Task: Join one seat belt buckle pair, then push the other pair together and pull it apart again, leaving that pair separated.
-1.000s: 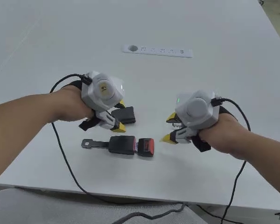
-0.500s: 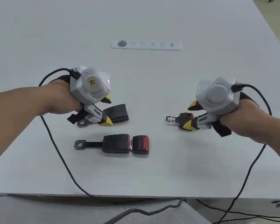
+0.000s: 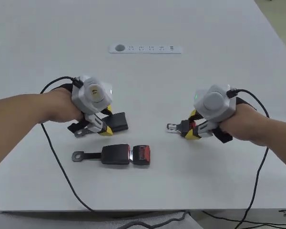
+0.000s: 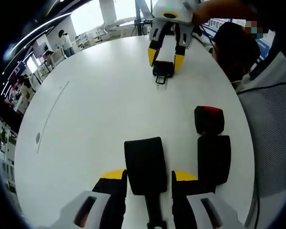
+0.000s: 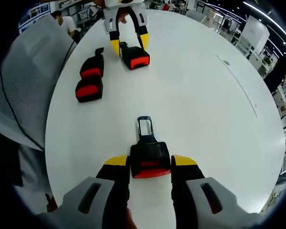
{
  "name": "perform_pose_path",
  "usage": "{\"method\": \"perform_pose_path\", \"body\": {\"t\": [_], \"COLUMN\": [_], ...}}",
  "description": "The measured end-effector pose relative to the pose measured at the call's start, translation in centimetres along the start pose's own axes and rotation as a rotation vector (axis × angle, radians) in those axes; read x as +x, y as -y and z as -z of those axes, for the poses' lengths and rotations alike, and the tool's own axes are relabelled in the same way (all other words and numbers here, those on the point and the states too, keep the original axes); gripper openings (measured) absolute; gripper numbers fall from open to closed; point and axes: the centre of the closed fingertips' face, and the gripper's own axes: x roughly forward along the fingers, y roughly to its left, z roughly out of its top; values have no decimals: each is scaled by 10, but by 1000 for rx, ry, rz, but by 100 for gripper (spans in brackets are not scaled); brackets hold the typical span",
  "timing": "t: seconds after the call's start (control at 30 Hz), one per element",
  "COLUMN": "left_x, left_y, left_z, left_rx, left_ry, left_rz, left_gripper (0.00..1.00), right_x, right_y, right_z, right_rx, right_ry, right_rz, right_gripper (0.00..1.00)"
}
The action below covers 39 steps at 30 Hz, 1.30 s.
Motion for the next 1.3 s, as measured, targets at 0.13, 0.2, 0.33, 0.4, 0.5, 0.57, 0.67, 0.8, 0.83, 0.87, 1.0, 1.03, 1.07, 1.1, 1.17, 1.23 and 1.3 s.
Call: {"method": "perform_pose_path", "body": {"t": [0.13,0.2,0.33,0.4,0.5,0.57,0.67,0.8,0.83,0.87,1.0,1.03,1.07,1.1,1.17,1.23,1.3], "left_x": [1,3,4,8,9,9,9,10,10,10,9,9,9,9,8,7,8], "left_y": [2,1,1,1,3,2,3,2,2,2,3,3,4,4,5,5,4], "left_z": [1,2,2,5,6,6,6,7,7,7,6,6,6,6,4,4,5], "left_rx": [7,18,44,59,70,65,63,70,74,78,78,81,79,78,80,74,76], "left_ry": [-12,-21,-36,-45,-56,-54,-46,-45,-46,-48,-48,-46,-45,-45,-46,-50,-54], "left_rz": [16,23,33,37,40,41,42,47,48,49,48,47,46,44,42,39,37], "left_gripper": [35,35,34,34,34,34,34,34,34,34,33,33,33,33,33,33,33], "right_x": [3,3,1,9,7,5,9,6,9,10,7,8,10,12,14,15,16], "right_y": [-2,1,0,1,1,1,-1,0,0,0,-1,0,1,1,0,-3,-7], "right_z": [4,6,4,8,7,5,7,6,6,6,3,3,4,5,4,0,-12], "right_rx": [-14,-33,-36,-45,-49,-52,-50,-49,-53,-56,-78,-81,-81,-81,-84,-88,-97], "right_ry": [-4,-14,-14,-16,-21,-23,-22,-30,-35,-39,-54,-53,-52,-52,-51,-49,-43], "right_rz": [-20,-33,-58,-71,-85,-93,-102,-105,-105,-104,-99,-99,-100,-101,-100,-99,-103], "right_gripper": [32,32,32,32,32,32,32,32,32,32,32,32,32,32,32,32,32]}}
